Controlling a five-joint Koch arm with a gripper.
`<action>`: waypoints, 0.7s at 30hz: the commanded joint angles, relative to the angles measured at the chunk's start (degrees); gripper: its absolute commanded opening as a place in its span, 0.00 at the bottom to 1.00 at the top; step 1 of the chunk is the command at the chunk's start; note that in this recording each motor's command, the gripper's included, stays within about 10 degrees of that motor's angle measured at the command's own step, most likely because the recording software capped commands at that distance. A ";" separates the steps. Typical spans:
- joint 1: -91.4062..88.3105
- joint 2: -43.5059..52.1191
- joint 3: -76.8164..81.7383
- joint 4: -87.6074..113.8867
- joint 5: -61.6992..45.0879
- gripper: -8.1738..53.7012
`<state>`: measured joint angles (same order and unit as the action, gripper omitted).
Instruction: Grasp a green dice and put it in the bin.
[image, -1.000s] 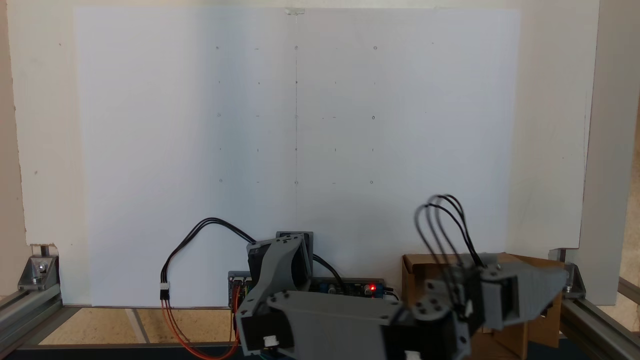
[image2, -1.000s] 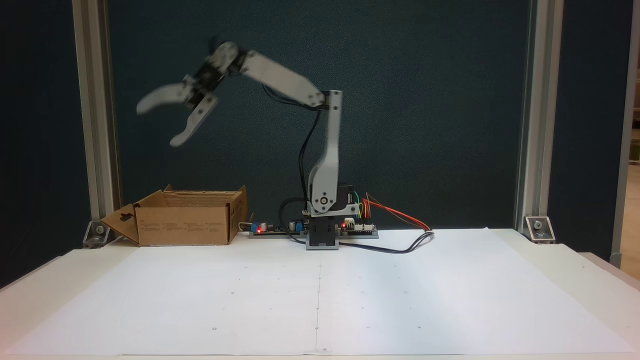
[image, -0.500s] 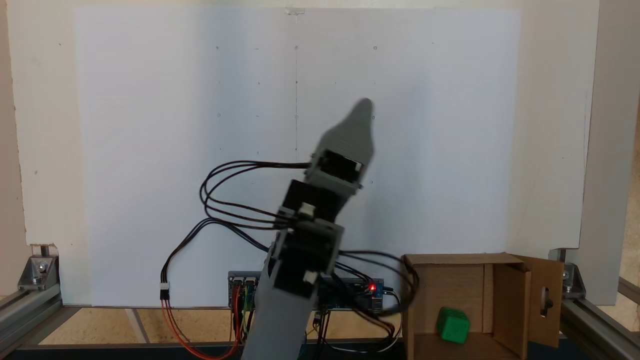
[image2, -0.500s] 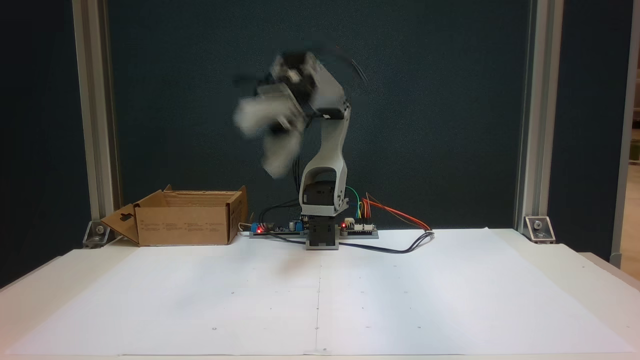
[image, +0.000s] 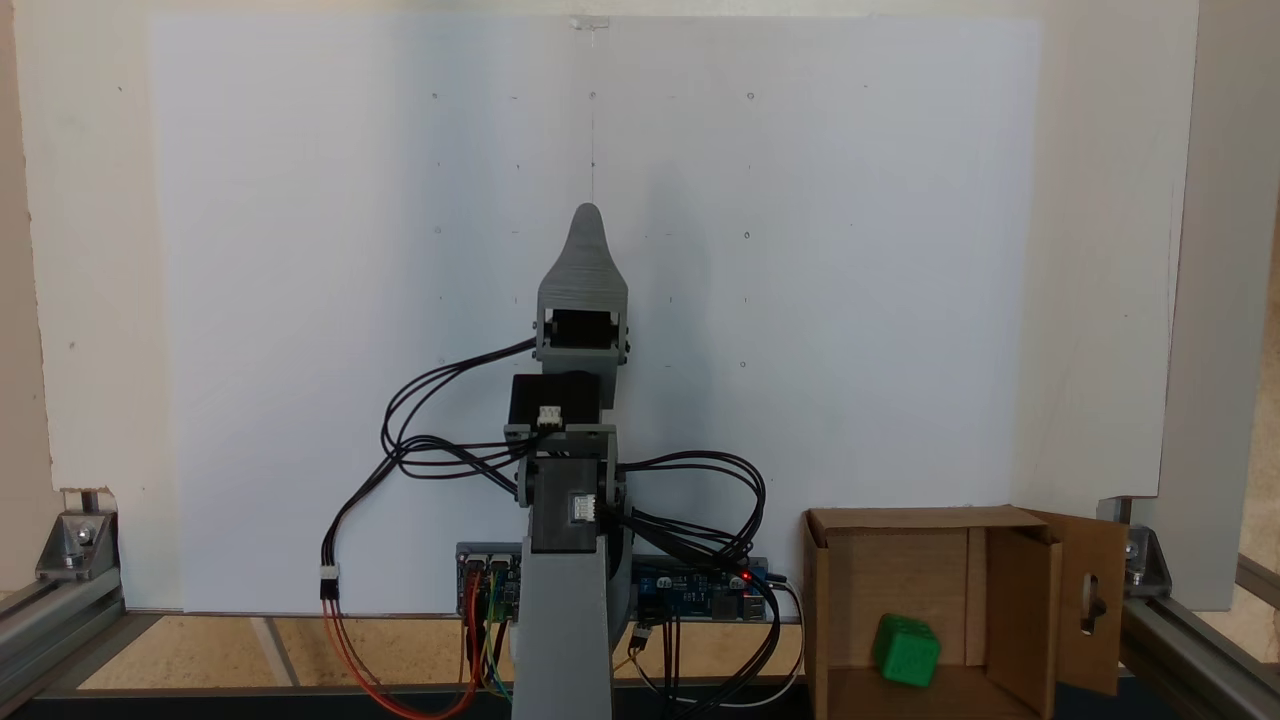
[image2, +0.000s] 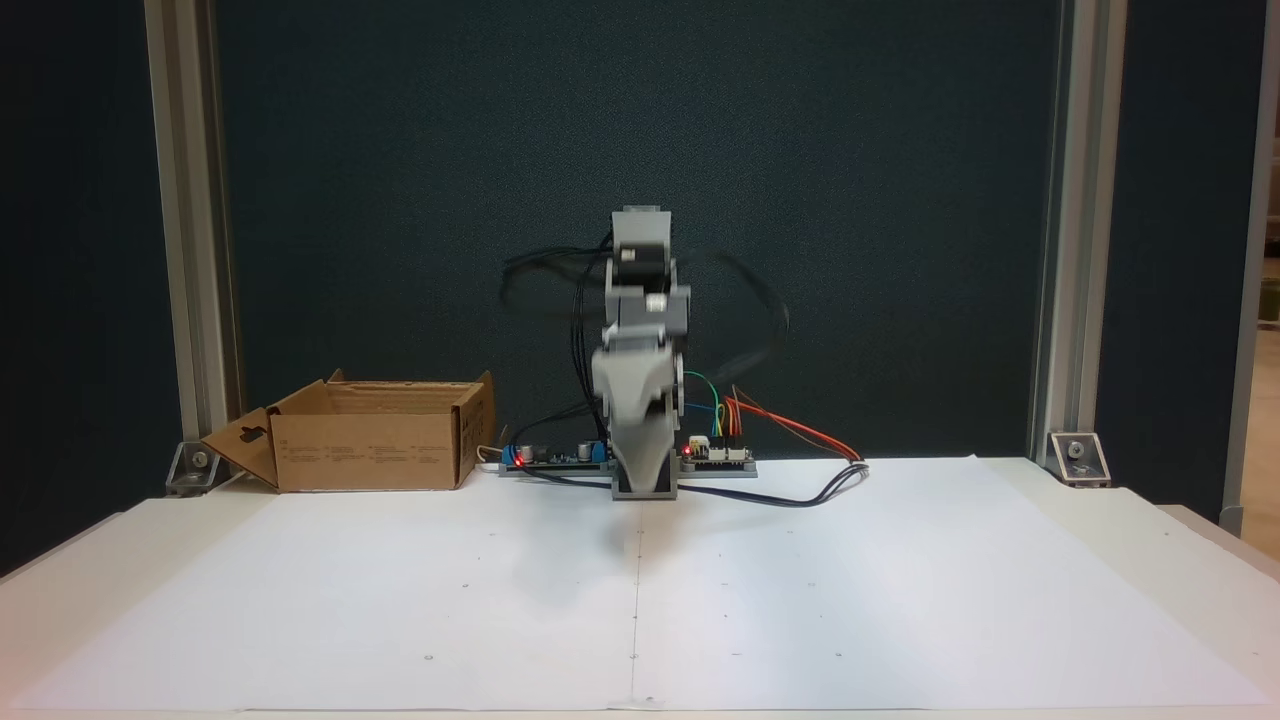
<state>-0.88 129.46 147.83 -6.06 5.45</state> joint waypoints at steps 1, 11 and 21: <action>1.23 6.50 0.97 -9.38 1.67 0.83; 6.86 6.50 13.18 -34.52 1.76 0.83; 6.59 6.50 25.93 -58.25 1.76 0.84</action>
<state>5.54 129.46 173.58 -57.04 5.45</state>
